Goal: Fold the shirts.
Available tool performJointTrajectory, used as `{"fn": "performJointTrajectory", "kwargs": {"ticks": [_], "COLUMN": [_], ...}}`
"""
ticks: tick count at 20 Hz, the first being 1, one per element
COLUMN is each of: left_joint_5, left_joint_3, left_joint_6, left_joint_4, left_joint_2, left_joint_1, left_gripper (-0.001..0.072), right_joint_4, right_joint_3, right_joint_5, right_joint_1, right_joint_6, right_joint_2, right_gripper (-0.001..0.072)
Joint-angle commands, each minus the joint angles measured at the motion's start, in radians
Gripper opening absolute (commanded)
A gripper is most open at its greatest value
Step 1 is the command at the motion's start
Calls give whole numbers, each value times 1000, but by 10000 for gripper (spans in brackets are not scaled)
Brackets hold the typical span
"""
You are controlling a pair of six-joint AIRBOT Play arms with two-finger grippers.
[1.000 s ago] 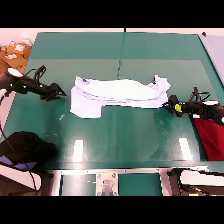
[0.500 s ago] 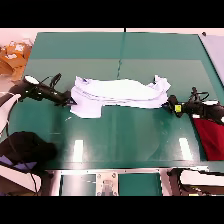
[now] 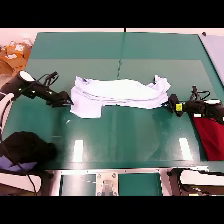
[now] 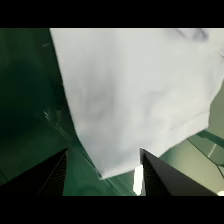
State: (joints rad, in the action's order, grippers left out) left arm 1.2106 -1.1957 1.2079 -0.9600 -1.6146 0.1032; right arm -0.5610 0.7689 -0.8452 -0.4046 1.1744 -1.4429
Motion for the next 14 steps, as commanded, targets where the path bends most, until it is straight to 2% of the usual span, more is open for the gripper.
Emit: {"fn": "performJointTrajectory", "kwargs": {"ticks": [1,4,5,6,7,8,9,13,14], "left_joint_5": [-143,-193,-188,-179,-158,-107,-43,171,189], "left_joint_3": [1,1,1,1,1,1,1,5,17], "left_joint_6": [39,6,-22,-71,-116,-154,-171,-1,2], "left_joint_4": [23,130,164,204,243,266,254,0,-5], "left_joint_2": [-35,-95,-113,-124,-126,-124,-123,-38,13], "left_joint_1": [0,-2,-9,-18,-29,-43,-52,-47,-47], "left_gripper": [515,516,474,307,206,140,20,19,19], "right_joint_4": [39,61,64,64,64,64,64,63,62], "right_joint_3": [1,1,1,1,1,1,1,15,18], "right_joint_5": [-5,-5,-5,-5,-3,-3,-3,-56,-84], "right_joint_1": [0,0,0,0,0,0,0,-31,-43], "right_joint_6": [-1,-1,-2,-1,-2,-2,-2,-2,-2], "right_joint_2": [0,0,0,0,0,0,0,0,1], "right_gripper": [30,21,21,21,21,21,21,20,19]}}
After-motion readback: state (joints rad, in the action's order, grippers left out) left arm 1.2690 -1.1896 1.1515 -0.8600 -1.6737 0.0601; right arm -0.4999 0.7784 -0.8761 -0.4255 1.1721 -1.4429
